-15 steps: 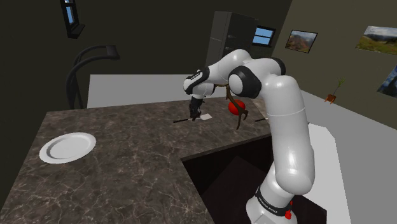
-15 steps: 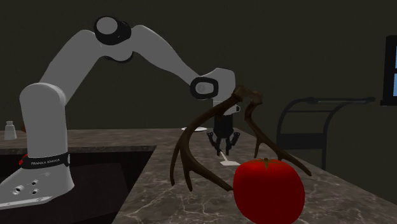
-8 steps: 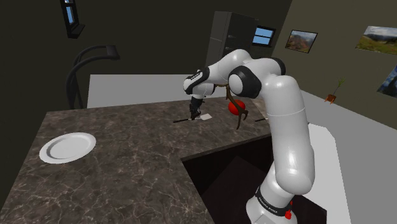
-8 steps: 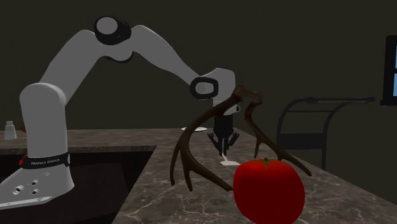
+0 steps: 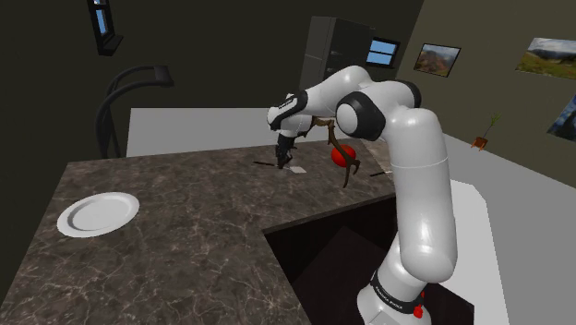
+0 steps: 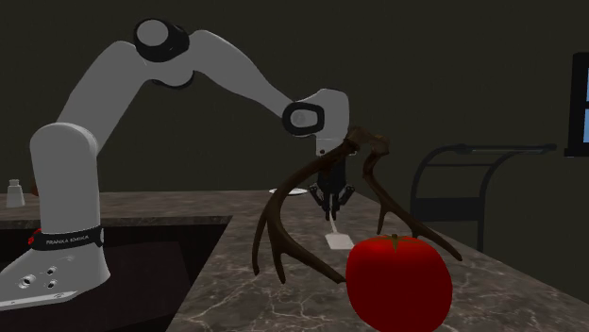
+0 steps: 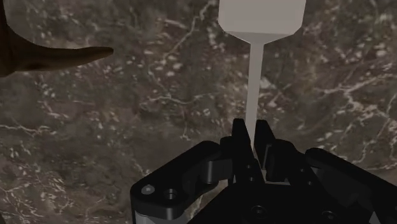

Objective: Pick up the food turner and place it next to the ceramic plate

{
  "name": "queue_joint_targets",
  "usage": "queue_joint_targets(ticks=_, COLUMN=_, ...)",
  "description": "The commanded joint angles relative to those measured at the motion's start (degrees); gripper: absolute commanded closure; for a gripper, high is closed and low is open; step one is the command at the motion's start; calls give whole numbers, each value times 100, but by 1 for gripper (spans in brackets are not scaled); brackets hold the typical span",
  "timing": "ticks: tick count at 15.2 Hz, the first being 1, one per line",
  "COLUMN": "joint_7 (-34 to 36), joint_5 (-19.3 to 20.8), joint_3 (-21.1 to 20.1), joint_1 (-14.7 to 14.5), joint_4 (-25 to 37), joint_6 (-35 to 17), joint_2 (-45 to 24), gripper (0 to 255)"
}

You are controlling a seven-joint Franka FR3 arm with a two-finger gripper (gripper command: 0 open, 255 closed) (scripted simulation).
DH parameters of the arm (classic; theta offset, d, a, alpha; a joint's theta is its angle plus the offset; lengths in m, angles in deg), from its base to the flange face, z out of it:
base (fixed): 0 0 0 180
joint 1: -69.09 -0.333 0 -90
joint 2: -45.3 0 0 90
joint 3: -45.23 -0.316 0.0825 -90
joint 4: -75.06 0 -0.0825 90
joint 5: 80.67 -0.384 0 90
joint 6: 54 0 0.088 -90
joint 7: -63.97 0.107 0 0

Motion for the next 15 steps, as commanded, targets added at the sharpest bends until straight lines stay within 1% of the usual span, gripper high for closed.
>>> queue_joint_targets(ticks=1, joint_7=35, joint_5=64, joint_3=41, joint_1=-18, joint_4=31, joint_6=117, joint_2=93, gripper=255)
queue_joint_targets(ticks=10, joint_7=198, joint_5=289, joint_3=165, joint_1=-93, joint_4=239, joint_6=589, joint_2=404, gripper=255)
queue_joint_targets(ticks=15, joint_7=847, joint_5=491, joint_3=94, joint_1=-692, joint_4=-278, joint_6=335, joint_2=786, gripper=255)
